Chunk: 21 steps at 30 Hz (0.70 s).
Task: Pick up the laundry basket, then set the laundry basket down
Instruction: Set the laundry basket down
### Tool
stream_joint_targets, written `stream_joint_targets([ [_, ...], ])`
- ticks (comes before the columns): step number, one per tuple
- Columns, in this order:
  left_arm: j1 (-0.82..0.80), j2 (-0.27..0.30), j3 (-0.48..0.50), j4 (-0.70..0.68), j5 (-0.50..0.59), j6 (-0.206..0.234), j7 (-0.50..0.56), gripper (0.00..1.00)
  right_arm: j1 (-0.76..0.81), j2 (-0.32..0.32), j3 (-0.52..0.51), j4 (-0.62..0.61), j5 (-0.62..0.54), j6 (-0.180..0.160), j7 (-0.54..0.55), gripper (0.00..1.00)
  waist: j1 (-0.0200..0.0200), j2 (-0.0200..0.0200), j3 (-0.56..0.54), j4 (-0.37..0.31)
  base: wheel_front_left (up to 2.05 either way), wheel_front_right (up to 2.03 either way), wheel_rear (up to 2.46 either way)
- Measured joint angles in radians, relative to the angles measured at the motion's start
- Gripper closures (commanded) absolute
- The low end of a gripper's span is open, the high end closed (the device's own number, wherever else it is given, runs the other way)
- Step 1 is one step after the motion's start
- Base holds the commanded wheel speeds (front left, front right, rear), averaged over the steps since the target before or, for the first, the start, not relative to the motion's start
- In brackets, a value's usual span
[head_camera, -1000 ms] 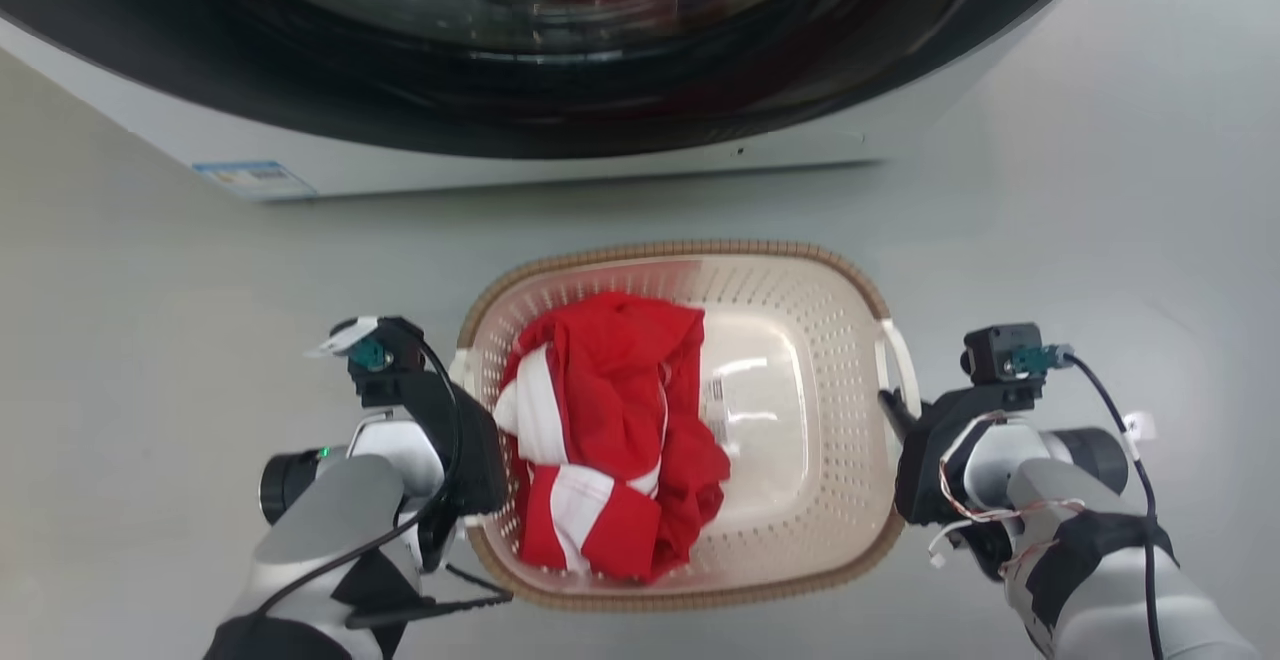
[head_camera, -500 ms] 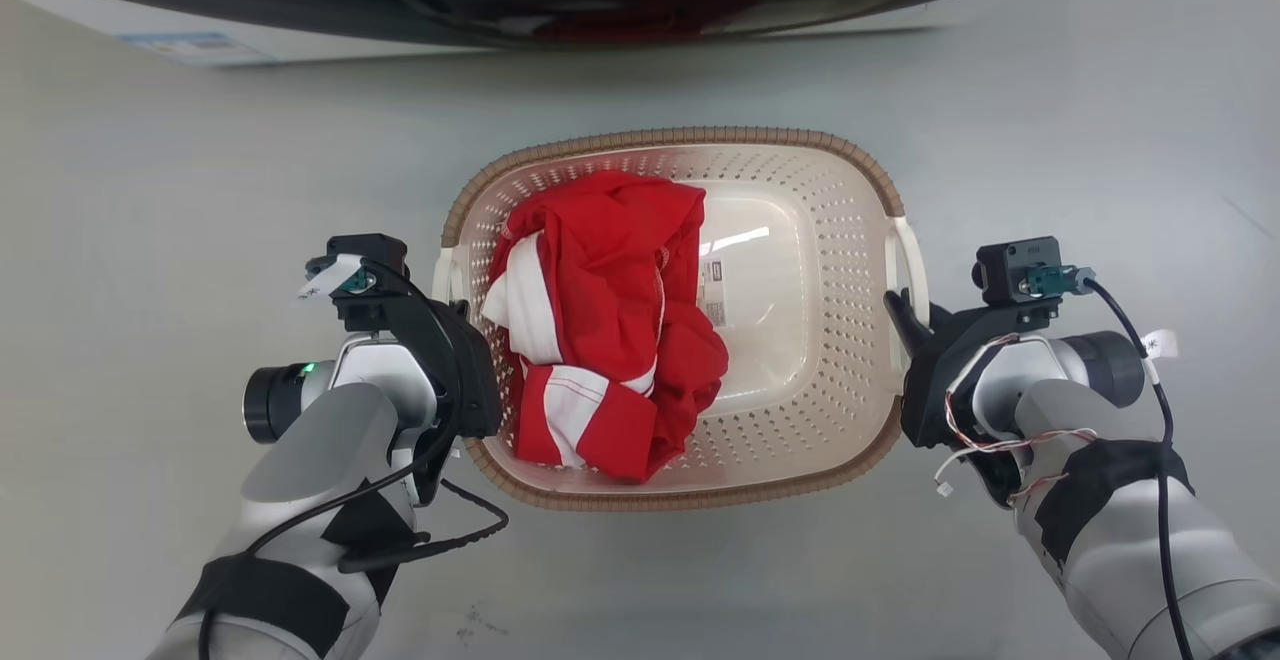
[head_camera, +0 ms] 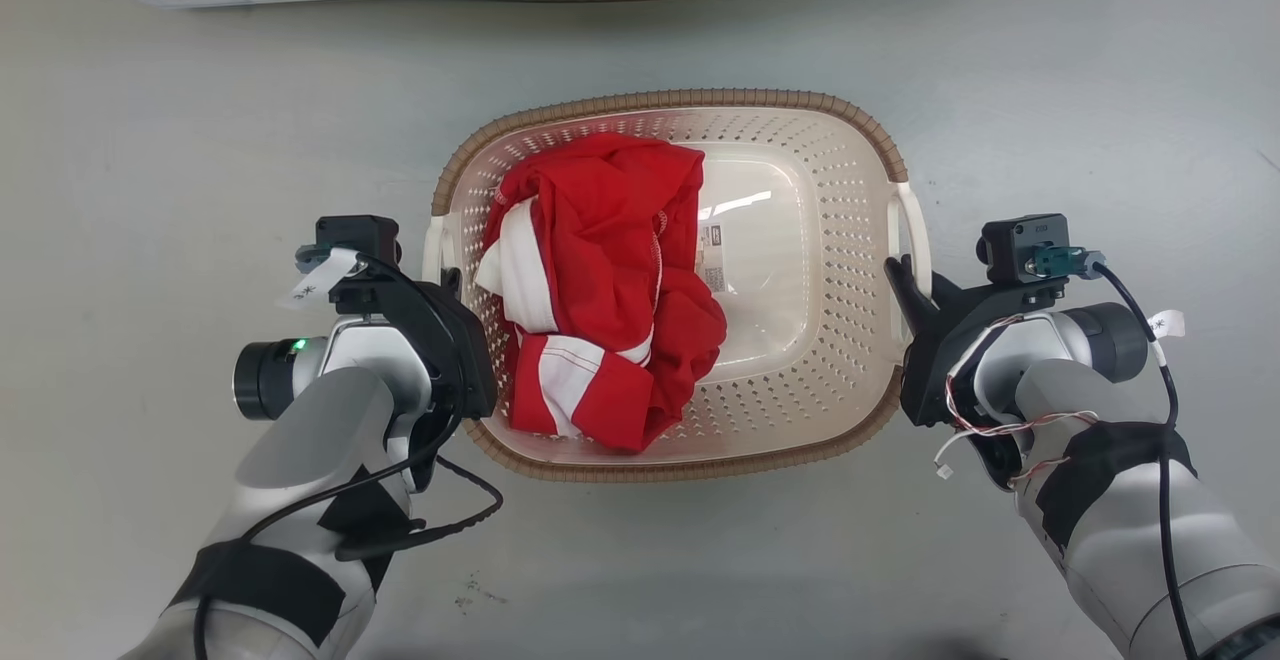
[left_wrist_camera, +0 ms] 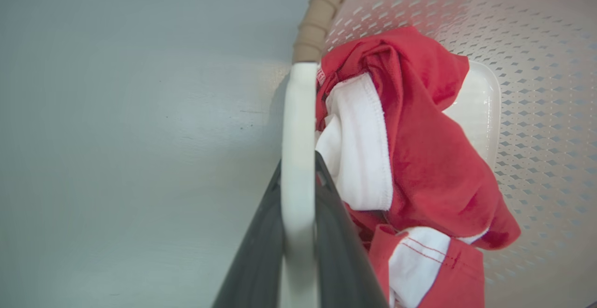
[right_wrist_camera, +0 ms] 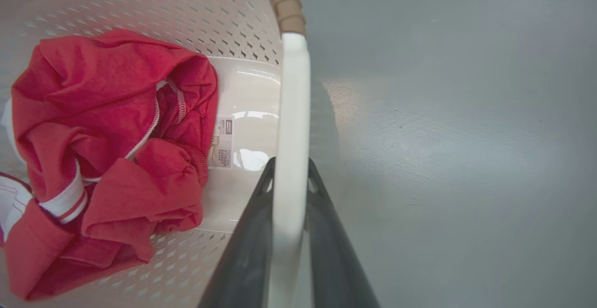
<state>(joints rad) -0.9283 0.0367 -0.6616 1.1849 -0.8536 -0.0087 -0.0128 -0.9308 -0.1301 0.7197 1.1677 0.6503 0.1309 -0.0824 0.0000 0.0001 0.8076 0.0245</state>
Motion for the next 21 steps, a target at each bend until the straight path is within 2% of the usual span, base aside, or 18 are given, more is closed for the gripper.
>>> stream_joint_targets([
  [11,-0.006,0.002,-0.021,0.000,-0.005,-0.001,-0.017,1.00,-0.001,-0.002,0.025,-0.005,0.001,0.000,-0.018,1.00,-0.0001,-0.0001,0.006,-0.001,0.00,0.00,0.00],
  [12,-0.007,0.003,-0.028,0.000,-0.004,-0.001,-0.017,1.00,-0.001,-0.004,0.034,-0.010,0.001,0.000,-0.020,0.87,-0.0001,-0.0002,0.006,-0.001,0.00,0.00,0.00],
  [13,-0.007,0.004,-0.031,0.000,-0.004,-0.002,-0.019,1.00,0.000,-0.008,0.046,-0.021,0.001,0.000,-0.027,0.55,-0.0001,-0.0002,0.006,0.000,0.00,0.00,0.00],
  [14,-0.007,0.003,-0.030,0.000,-0.005,-0.002,-0.026,0.78,0.000,-0.011,0.056,-0.029,0.000,0.000,-0.034,0.00,-0.0001,-0.0001,0.005,0.000,0.00,0.00,0.00],
  [15,-0.007,0.002,-0.032,-0.001,-0.005,-0.001,-0.032,0.78,0.000,-0.013,0.064,-0.034,-0.001,0.000,-0.040,0.00,0.0000,-0.0001,0.005,0.001,0.00,0.00,0.00],
  [16,-0.008,0.001,-0.035,-0.001,-0.005,-0.002,-0.034,0.52,0.000,-0.014,0.069,-0.040,-0.004,0.000,-0.049,0.00,0.0000,0.0000,0.004,0.001,0.00,0.00,0.00],
  [17,-0.008,-0.002,-0.035,-0.002,-0.005,-0.002,-0.034,0.00,0.000,-0.011,0.069,-0.046,-0.003,0.000,-0.058,0.00,0.0000,0.0000,0.001,0.002,0.00,0.00,0.00],
  [21,-0.007,-0.005,-0.040,-0.003,-0.008,-0.009,-0.046,0.00,-0.001,-0.010,0.083,-0.056,-0.002,0.000,-0.079,0.00,-0.0001,-0.0001,-0.015,0.001,0.00,0.00,0.00],
])
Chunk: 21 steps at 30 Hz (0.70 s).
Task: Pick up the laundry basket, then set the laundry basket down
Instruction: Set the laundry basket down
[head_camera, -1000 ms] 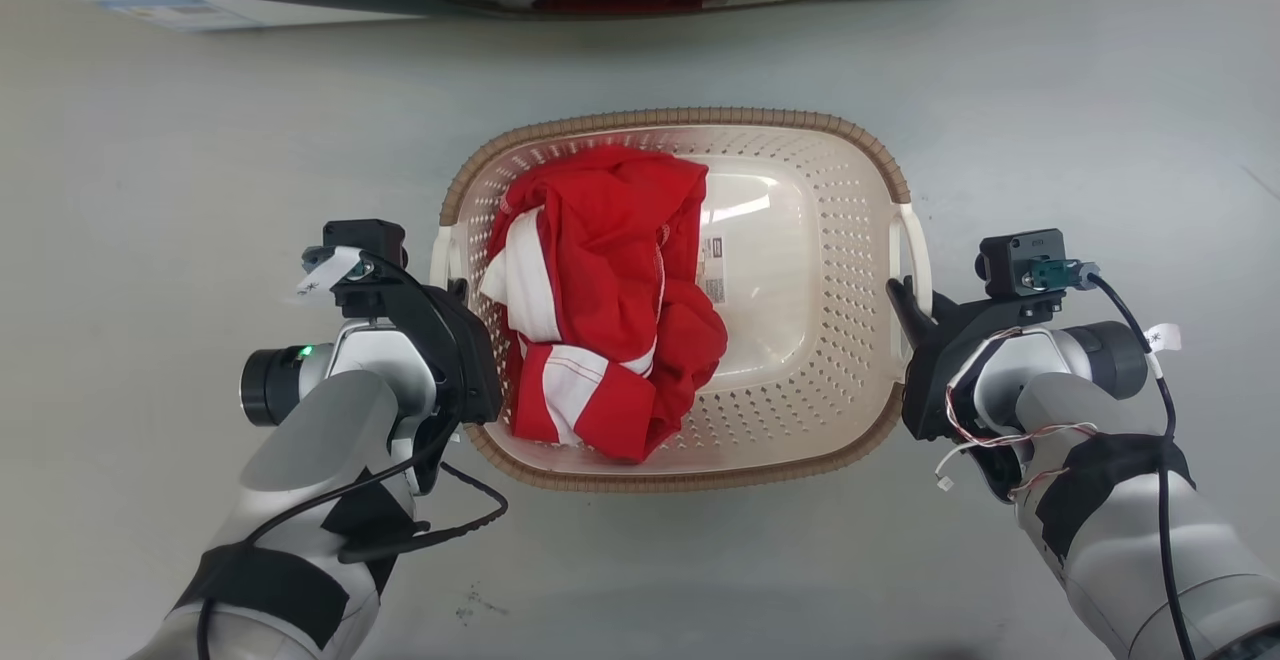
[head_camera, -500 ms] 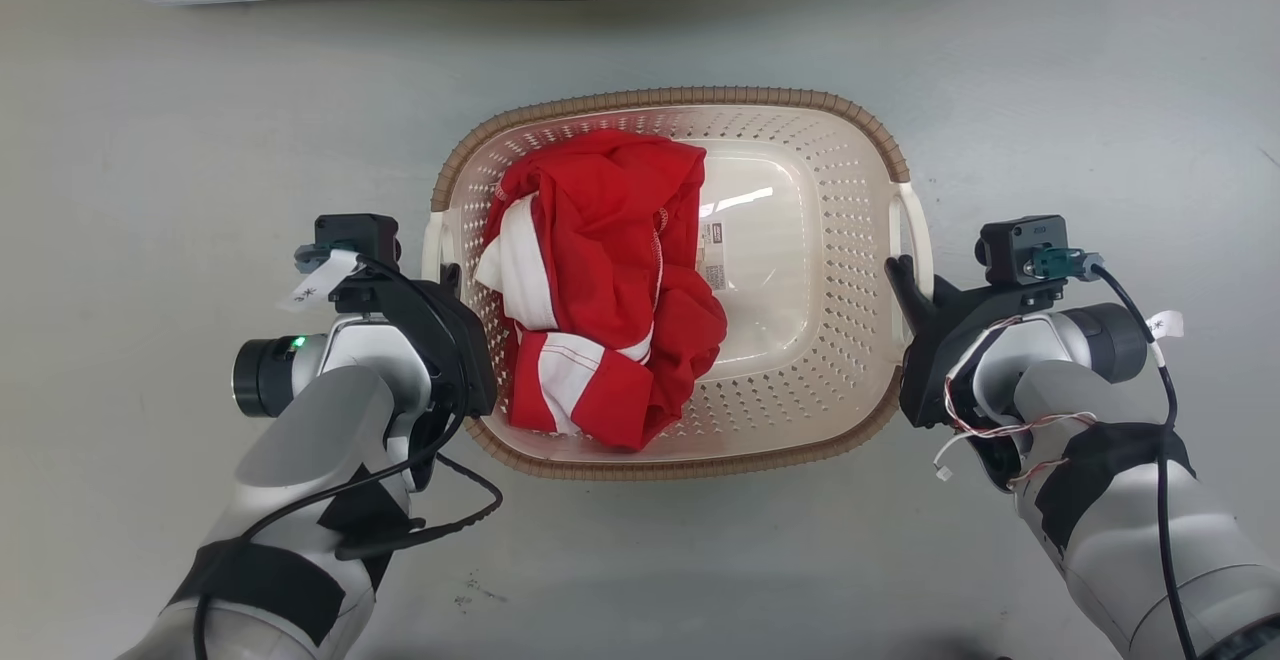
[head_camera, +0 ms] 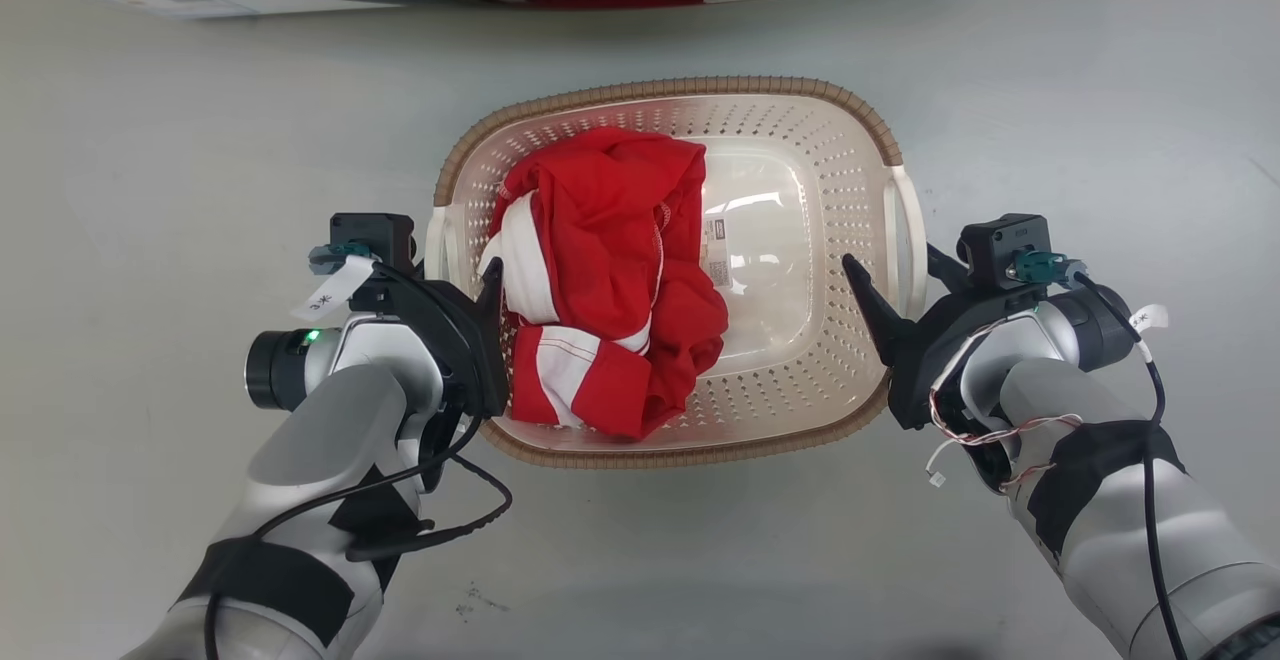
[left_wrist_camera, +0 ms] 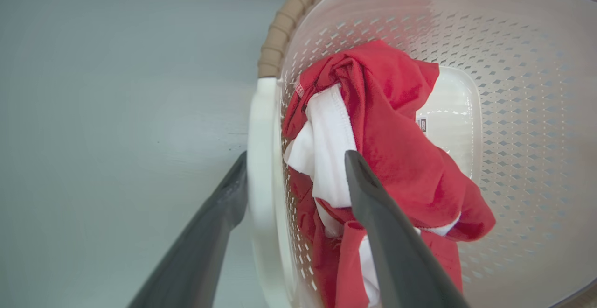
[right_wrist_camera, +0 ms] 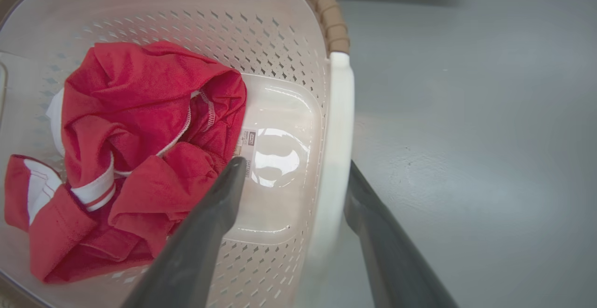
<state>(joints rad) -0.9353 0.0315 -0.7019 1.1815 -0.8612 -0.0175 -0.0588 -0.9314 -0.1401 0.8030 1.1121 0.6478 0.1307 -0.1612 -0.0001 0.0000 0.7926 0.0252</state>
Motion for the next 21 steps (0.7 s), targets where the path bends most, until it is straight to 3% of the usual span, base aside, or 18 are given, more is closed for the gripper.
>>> stream_joint_targets([
  [21,0.087,0.000,-0.039,0.035,0.004,-0.019,-0.122,0.00,0.137,-0.006,-0.011,0.021,0.101,0.000,-0.064,0.00,0.0000,0.0000,-0.191,-0.016,0.00,0.00,0.00],
])
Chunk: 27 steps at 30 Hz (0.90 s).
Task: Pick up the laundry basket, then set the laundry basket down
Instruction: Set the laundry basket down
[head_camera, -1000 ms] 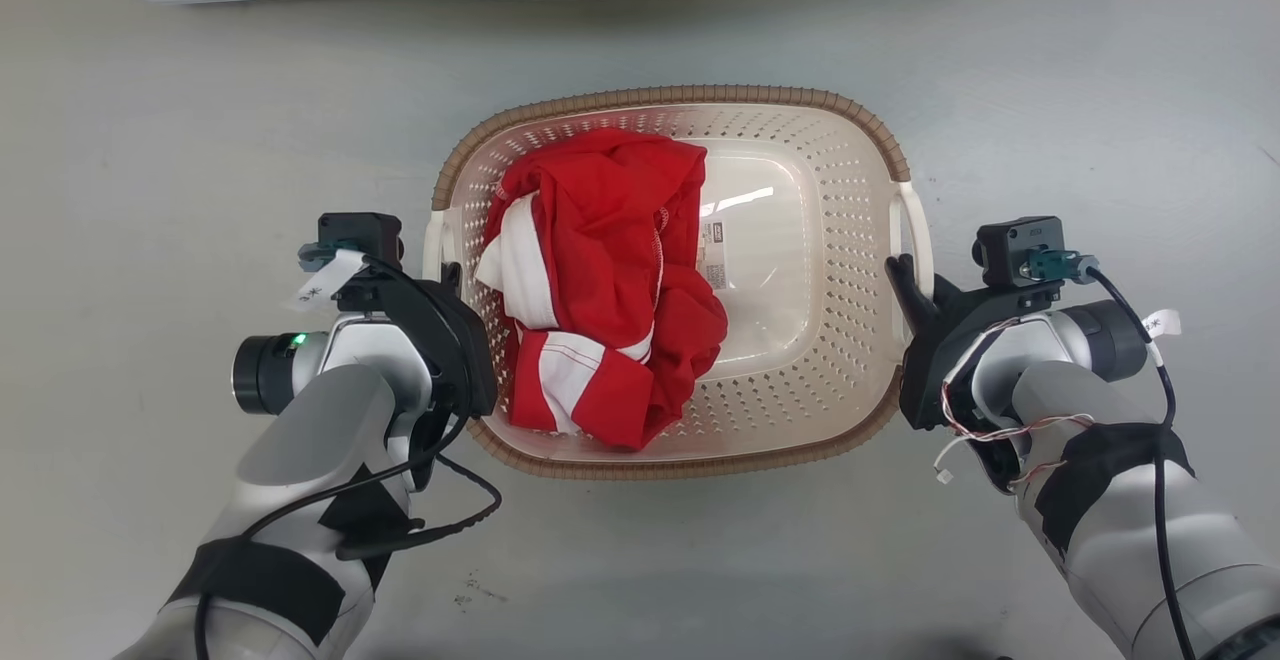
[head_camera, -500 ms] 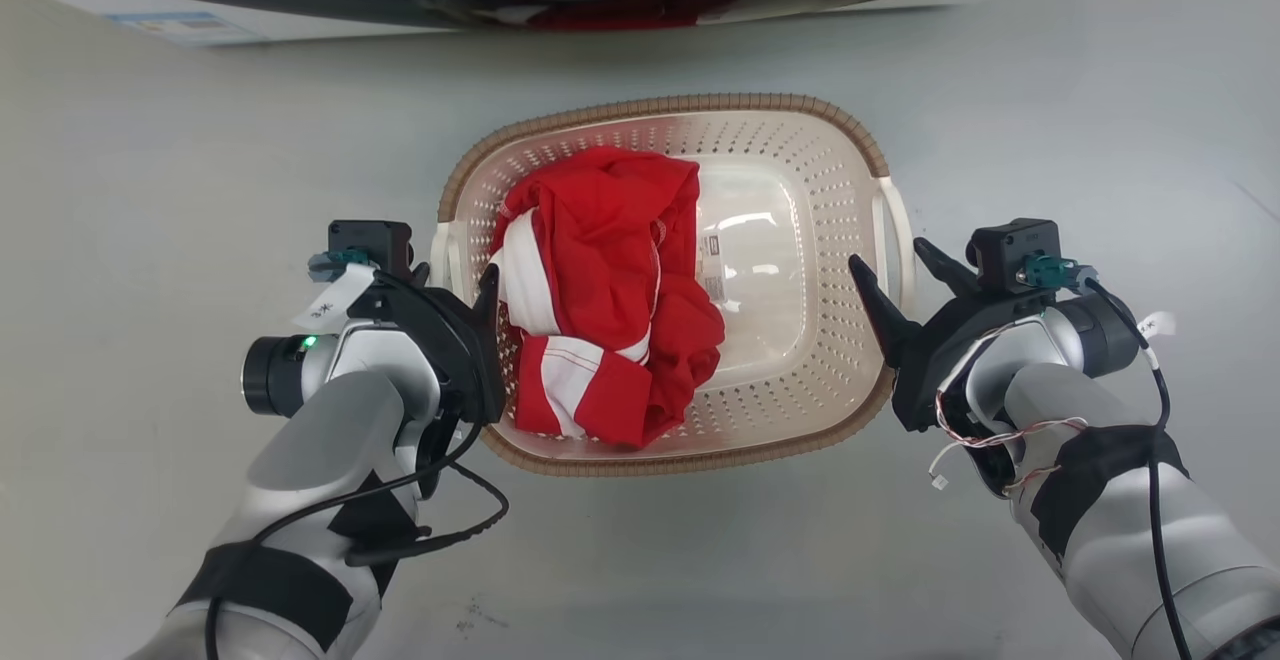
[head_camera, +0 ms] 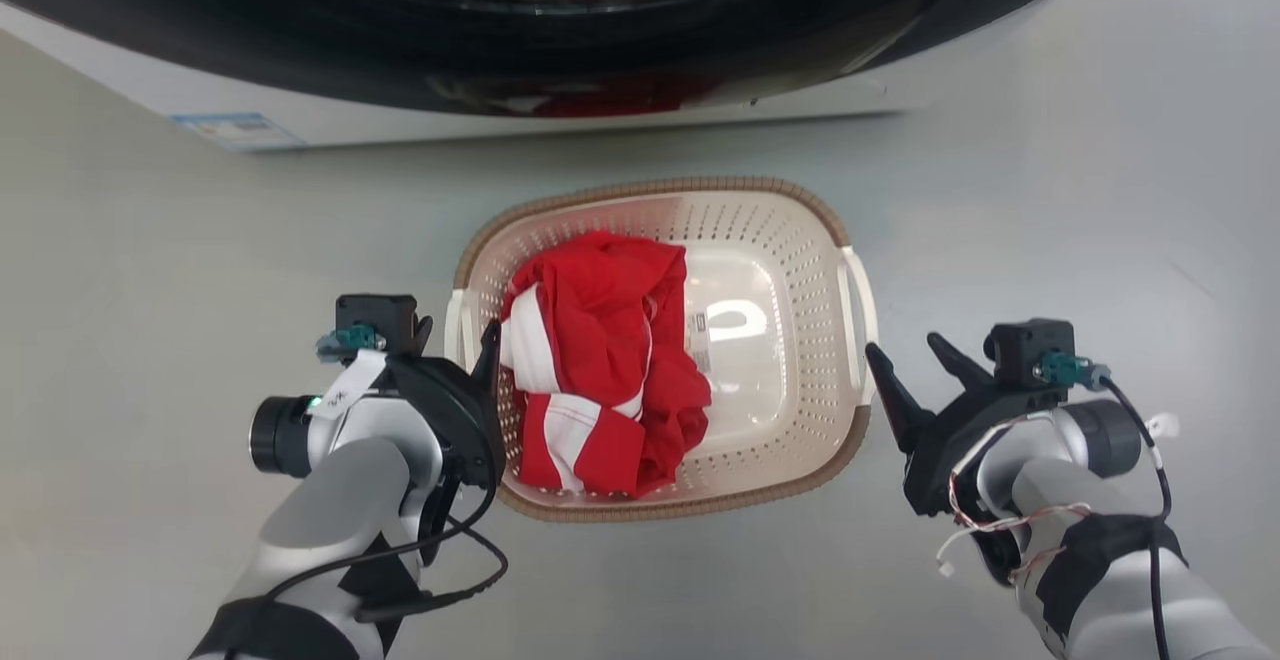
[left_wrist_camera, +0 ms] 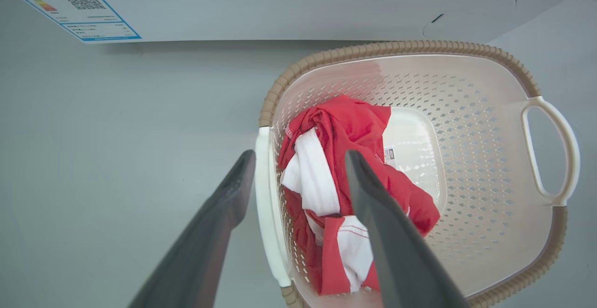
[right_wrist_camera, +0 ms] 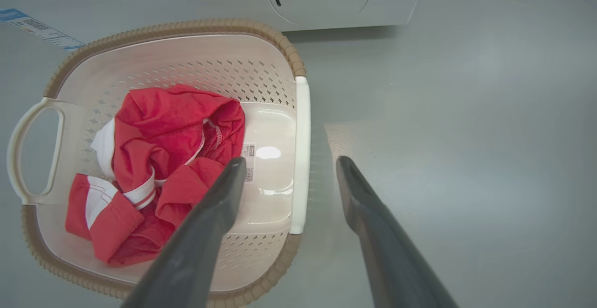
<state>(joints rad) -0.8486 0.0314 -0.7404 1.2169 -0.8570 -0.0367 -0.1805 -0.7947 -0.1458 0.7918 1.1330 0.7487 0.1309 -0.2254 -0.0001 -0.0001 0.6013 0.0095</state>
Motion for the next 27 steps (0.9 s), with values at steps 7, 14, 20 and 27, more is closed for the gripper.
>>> stream_joint_targets([
  [7,0.048,0.001,0.005,0.001,0.002,-0.008,-0.043,0.00,0.052,0.004,-0.017,-0.011,0.020,0.000,-0.015,0.00,-0.0001,-0.0001,-0.082,-0.007,0.00,0.00,0.00],
  [14,0.121,0.005,0.011,-0.013,0.005,-0.007,-0.066,0.00,0.112,0.002,-0.039,-0.030,0.027,0.000,-0.024,0.00,0.0000,0.0000,-0.183,-0.019,0.00,0.00,0.00],
  [20,0.166,0.023,0.014,-0.049,0.019,0.009,-0.069,0.00,0.158,-0.013,-0.085,-0.083,0.035,0.000,-0.024,0.00,0.0000,-0.0001,-0.271,-0.025,0.00,0.00,0.00],
  [27,0.224,0.059,0.051,-0.163,0.052,0.056,-0.069,0.00,0.216,-0.039,-0.131,-0.183,0.019,-0.035,-0.024,0.00,-0.0001,0.0000,-0.366,-0.030,0.00,0.00,0.00],
])
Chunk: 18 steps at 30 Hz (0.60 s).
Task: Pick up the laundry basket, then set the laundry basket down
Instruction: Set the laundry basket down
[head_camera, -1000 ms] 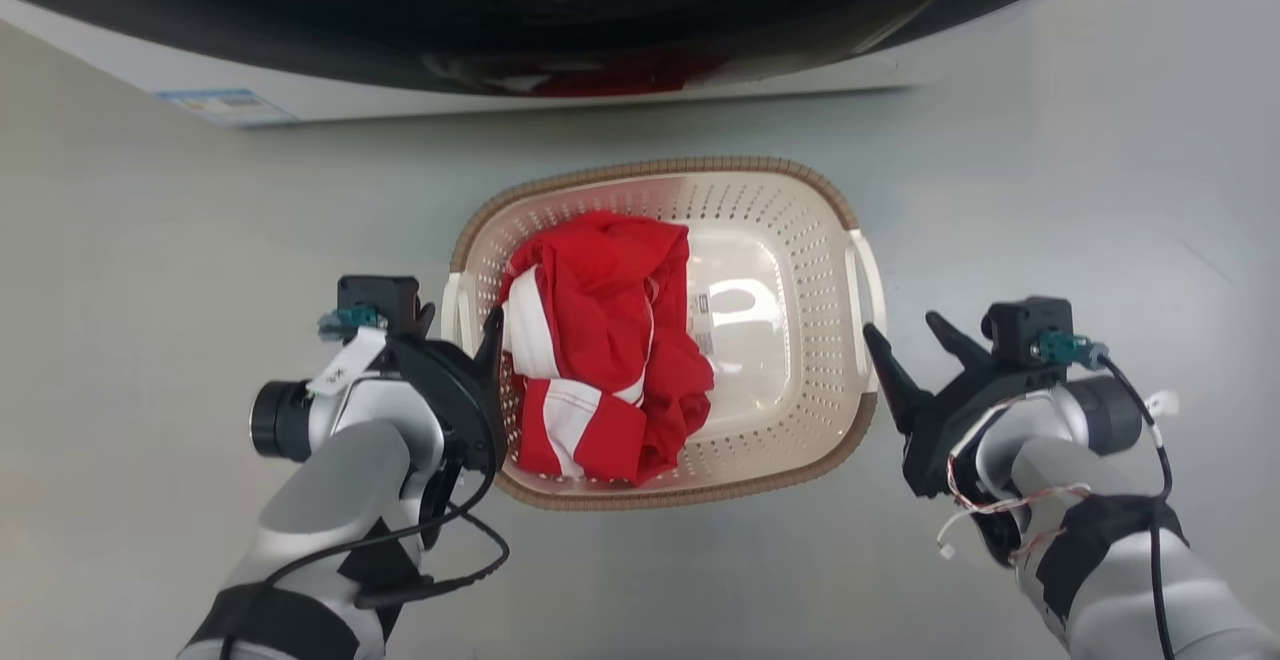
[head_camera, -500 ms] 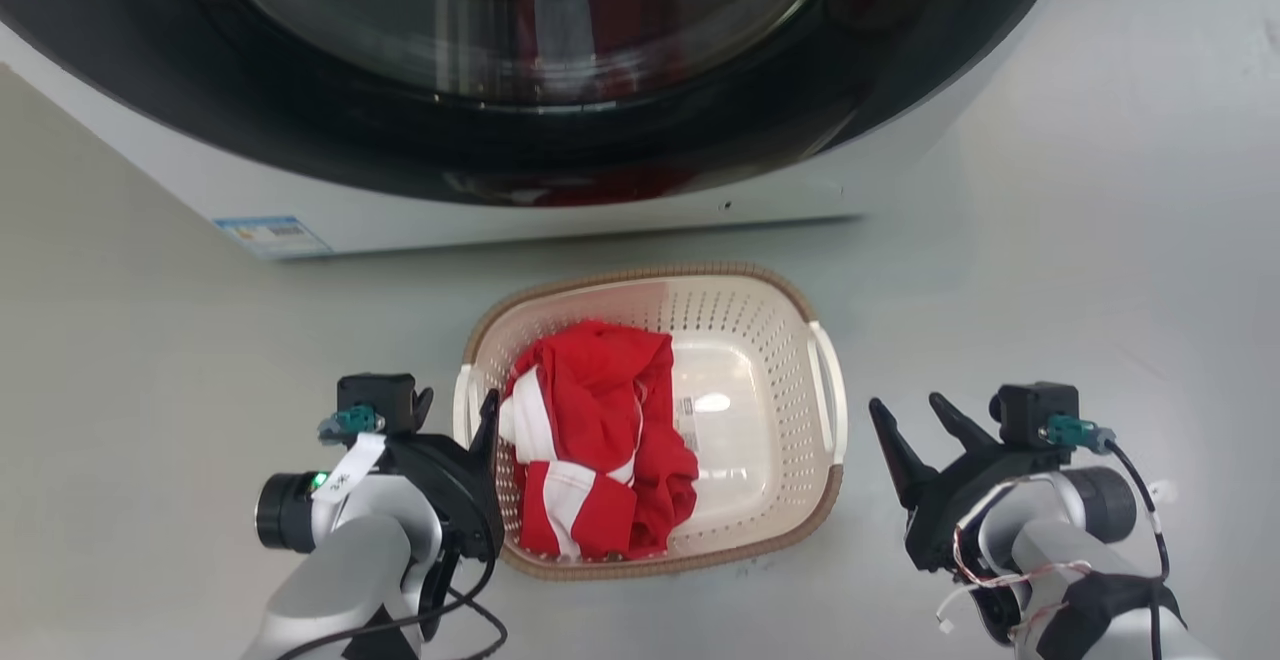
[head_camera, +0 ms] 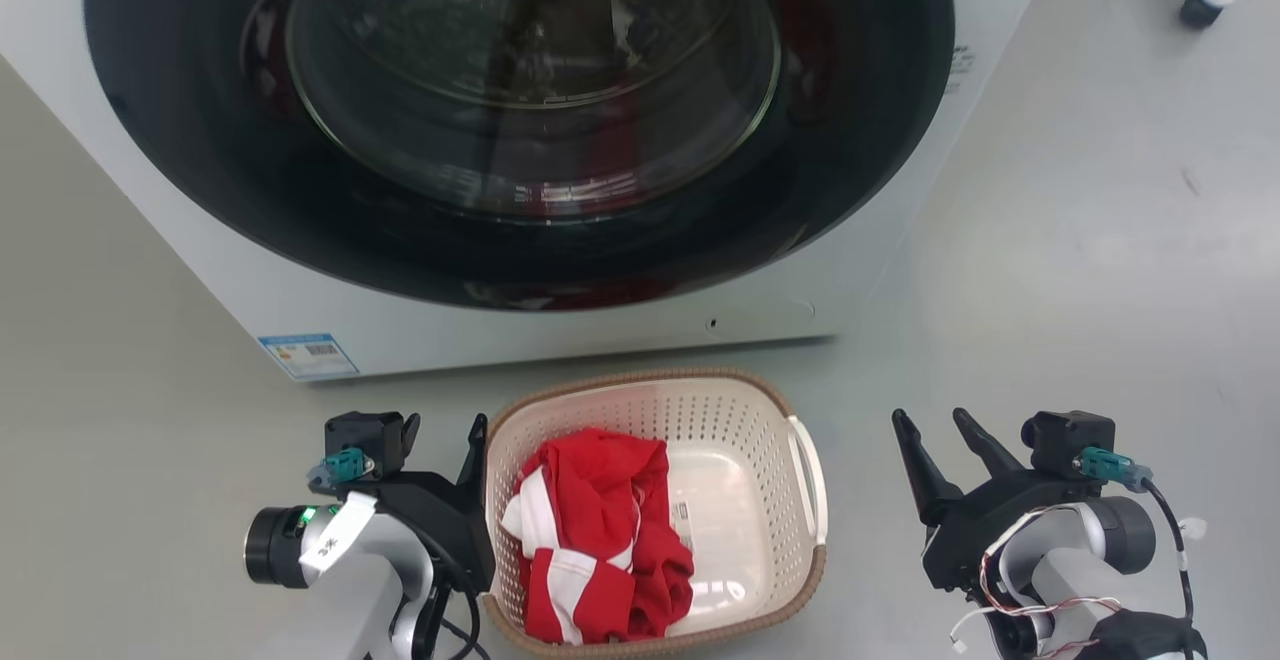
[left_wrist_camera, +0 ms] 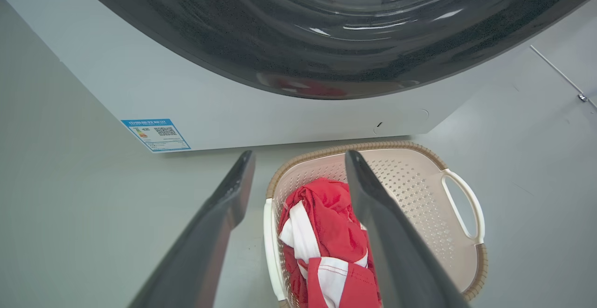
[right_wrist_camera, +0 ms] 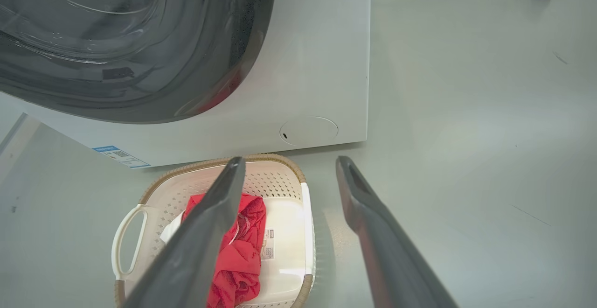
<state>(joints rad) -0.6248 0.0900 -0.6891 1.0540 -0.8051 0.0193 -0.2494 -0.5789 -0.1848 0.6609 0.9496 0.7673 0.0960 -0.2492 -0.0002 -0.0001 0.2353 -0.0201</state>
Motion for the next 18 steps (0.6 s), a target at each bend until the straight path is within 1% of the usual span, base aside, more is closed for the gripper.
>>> stream_joint_targets([
  [2,0.020,0.010,0.009,-0.040,0.010,0.012,0.000,0.00,0.019,-0.009,-0.014,-0.036,-0.011,-0.010,0.000,0.00,0.0000,0.0000,-0.024,-0.001,0.00,0.00,0.00],
  [3,0.041,0.020,0.018,-0.084,0.018,0.027,0.000,0.00,0.036,-0.017,-0.024,-0.075,-0.025,-0.024,0.000,0.00,0.0000,0.0001,-0.046,-0.001,0.00,0.00,0.00],
  [5,0.065,0.034,0.031,-0.132,0.031,0.044,0.000,0.00,0.056,-0.024,-0.037,-0.115,-0.034,-0.040,0.000,0.00,0.0000,0.0000,-0.067,-0.001,0.00,0.00,0.00],
  [12,0.176,0.077,0.069,-0.319,0.091,0.079,0.000,0.00,0.142,-0.053,-0.081,-0.273,-0.093,-0.098,0.000,0.00,0.0001,0.0000,-0.131,0.002,0.00,0.00,0.00],
  [18,0.280,0.106,0.111,-0.495,0.142,0.096,0.000,0.00,0.224,-0.083,-0.123,-0.416,-0.147,-0.153,0.000,0.00,0.0001,0.0000,-0.171,0.006,0.00,0.00,0.00],
])
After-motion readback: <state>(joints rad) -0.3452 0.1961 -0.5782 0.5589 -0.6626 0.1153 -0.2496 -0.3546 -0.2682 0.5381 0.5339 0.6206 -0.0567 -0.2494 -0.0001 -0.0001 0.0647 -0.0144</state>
